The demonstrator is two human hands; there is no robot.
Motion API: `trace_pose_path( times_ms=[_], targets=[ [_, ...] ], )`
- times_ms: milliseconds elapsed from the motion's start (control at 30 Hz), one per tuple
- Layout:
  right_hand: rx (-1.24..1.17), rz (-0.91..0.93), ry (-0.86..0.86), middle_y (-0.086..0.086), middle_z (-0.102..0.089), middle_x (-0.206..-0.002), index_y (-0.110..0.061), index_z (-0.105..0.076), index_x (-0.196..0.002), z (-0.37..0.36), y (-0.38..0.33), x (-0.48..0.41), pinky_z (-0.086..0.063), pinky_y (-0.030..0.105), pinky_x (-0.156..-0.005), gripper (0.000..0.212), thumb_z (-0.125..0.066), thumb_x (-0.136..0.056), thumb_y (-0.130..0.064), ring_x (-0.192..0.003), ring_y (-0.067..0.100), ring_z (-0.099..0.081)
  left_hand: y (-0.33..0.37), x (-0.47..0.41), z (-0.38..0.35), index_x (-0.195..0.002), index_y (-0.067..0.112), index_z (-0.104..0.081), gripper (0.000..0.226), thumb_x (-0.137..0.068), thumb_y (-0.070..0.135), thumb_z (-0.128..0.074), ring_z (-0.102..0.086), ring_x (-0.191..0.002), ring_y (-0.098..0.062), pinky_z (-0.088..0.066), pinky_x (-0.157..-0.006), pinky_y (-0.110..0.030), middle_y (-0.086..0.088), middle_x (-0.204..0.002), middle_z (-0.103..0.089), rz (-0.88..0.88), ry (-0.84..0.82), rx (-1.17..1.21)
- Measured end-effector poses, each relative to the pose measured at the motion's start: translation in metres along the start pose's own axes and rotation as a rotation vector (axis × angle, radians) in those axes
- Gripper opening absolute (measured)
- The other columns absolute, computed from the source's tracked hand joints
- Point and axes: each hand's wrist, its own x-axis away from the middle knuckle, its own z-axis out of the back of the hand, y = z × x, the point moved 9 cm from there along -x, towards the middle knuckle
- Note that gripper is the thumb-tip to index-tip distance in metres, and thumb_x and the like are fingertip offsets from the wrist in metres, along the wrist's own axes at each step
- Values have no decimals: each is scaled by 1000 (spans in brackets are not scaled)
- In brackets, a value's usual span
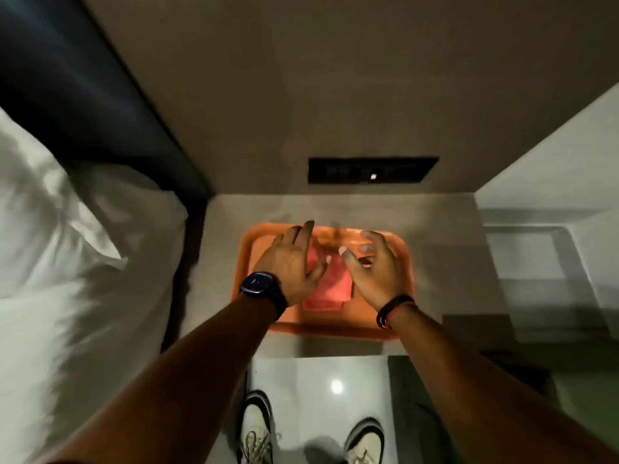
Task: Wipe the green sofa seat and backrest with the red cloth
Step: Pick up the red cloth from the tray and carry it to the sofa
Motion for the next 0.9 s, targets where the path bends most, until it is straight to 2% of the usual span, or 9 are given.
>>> trace_pose_path(
  times_ms=[133, 333, 500, 567, 633, 667, 733, 833, 900],
  targets=[
    [-115, -200, -23, 0, -64, -108, -20, -54, -112, -35, 70, -8, -41, 25, -81, 42, -68, -77, -39, -100, 16, -58, -42, -2, -63, -142, 8, -27, 73, -87, 51, -48, -46, -117, -39, -37, -100, -43, -19, -136, -44, 168, -58, 106],
    [-118, -306, -9, 0, -67, -98, -15, -58, -92, -62, 102, -32, -48, 29, -79, 39, -72, -69, -44, -91, 17, -61, -77, -16, -102, -132, 13, -38, 64, -86, 56, -46, -45, -115, -38, -35, -96, -44, -16, -130, -49, 369, -79, 114],
    [-226, -434, -60, 7, -70, -99, -10, -59, -104, -81, 108, -39, -57, 37, -81, 52, -82, -62, -31, -88, 22, -67, -84, -21, -115, -134, 10, -38, 66, -84, 47, -59, -48, -117, -39, -40, -97, -41, -20, -130, -49, 540, -64, 379],
    [-255, -448, -106, 10, -70, -101, -6, -61, -106, -86, 109, -36, -58, 32, -74, 49, -82, -64, -21, -86, 23, -67, -82, -20, -123, -134, 11, -38, 67, -81, 42, -64, -49, -119, -37, -40, -96, -38, -17, -131, -51, 598, -76, 463],
    [-333, -436, -170, 12, -71, -99, -6, -66, -105, -86, 104, -31, -53, 17, -52, 39, -79, -69, -12, -76, 20, -66, -80, -17, -124, -130, 14, -44, 60, -80, 37, -67, -52, -116, -34, -40, -90, -31, -12, -127, -57, 640, -41, 538],
    [-384, -433, -184, 11, -70, -96, -6, -67, -104, -82, 101, -28, -47, 12, -43, 36, -78, -70, -10, -70, 17, -65, -77, -16, -124, -127, 15, -47, 57, -79, 35, -69, -54, -113, -31, -40, -88, -29, -9, -124, -60, 646, -18, 583],
    [-464, -413, -169, 5, -70, -91, -9, -68, -103, -67, 95, -23, -44, 11, -42, 35, -78, -70, -10, -69, 12, -64, -67, -14, -118, -125, 18, -49, 54, -77, 32, -71, -58, -108, -28, -43, -89, -28, -7, -117, -64, 619, 14, 657],
    [-560, -382, -106, -1, -70, -89, -18, -68, -97, -31, 83, -7, -51, 16, -52, 26, -73, -73, -9, -70, 4, -66, -28, -13, -98, -124, 18, -50, 53, -78, 30, -72, -61, -101, -24, -50, -90, -36, -6, -112, -65, 487, 45, 734],
    [-667, -387, -54, 1, -70, -89, -22, -67, -88, -4, 75, 5, -55, 21, -61, 20, -68, -77, -6, -71, 5, -67, 7, -13, -81, -124, 21, -50, 50, -80, 32, -70, -59, -98, -18, -48, -83, -29, 0, -110, -63, 385, 62, 736]
  ],
)
